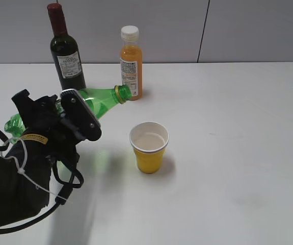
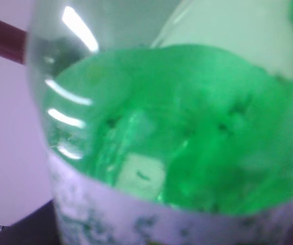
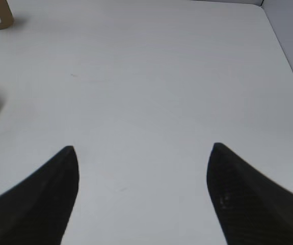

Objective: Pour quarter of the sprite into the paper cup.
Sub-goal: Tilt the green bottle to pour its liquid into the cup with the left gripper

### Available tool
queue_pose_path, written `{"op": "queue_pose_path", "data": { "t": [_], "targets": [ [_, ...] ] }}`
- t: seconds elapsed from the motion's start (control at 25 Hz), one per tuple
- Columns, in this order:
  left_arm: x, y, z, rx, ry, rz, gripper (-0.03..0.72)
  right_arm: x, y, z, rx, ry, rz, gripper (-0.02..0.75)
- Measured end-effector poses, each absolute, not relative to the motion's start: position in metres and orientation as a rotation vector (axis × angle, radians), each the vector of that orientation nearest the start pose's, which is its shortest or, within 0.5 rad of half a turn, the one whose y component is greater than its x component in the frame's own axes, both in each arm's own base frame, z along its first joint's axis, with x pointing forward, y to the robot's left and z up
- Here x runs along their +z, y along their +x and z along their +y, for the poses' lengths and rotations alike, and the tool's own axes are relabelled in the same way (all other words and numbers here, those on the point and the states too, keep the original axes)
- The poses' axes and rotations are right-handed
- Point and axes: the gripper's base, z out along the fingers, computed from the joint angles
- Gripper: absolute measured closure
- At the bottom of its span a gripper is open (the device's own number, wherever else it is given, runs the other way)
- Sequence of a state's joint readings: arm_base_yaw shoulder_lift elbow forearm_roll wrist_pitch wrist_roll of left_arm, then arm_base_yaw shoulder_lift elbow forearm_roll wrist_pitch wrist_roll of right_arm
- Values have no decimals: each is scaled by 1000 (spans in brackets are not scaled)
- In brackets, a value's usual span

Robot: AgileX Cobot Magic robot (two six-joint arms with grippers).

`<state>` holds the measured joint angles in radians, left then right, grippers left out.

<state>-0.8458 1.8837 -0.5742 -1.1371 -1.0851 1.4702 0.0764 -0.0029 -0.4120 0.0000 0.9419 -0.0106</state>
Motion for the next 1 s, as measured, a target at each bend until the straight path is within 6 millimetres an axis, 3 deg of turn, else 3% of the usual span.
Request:
{"op": "queue_pose_path", "data": {
  "t": [1.0],
  "targets": [
    [111,241,-167,1006,1076,1655,241,262,9,1,42,-87,2009,147]
  ]
}}
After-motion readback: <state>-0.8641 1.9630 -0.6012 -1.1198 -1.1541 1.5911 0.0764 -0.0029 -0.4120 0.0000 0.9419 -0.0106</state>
